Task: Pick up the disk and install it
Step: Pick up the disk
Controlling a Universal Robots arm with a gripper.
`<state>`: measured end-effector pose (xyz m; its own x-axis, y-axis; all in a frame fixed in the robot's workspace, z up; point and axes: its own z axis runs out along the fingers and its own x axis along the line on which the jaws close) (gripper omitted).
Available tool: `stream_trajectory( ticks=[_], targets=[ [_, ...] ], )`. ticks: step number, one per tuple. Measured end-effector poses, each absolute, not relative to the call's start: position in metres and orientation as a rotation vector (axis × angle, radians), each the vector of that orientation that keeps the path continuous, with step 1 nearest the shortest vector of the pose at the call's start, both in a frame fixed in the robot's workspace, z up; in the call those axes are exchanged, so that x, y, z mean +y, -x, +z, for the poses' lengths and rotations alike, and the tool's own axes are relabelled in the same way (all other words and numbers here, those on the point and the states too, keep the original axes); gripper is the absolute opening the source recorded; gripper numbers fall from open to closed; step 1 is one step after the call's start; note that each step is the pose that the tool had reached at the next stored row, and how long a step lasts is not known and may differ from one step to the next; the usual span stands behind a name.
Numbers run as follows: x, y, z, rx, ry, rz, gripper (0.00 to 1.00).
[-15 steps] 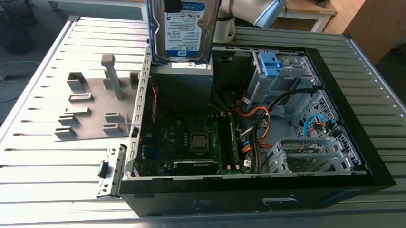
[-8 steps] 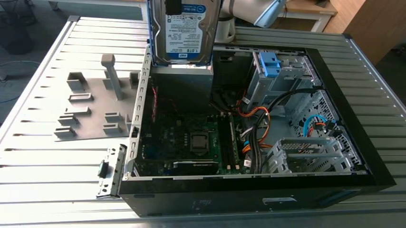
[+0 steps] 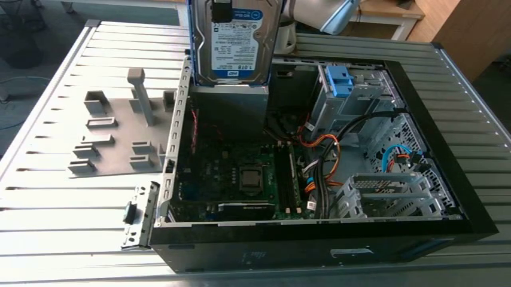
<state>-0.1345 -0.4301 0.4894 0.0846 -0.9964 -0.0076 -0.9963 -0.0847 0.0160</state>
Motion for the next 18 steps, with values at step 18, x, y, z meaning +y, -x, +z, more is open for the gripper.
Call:
stream_trajectory(
  ticks=[18],
  targets=[
    [-0.441, 0.127, 0.489, -2.121, -2.308, -0.026, 0.37]
  ],
)
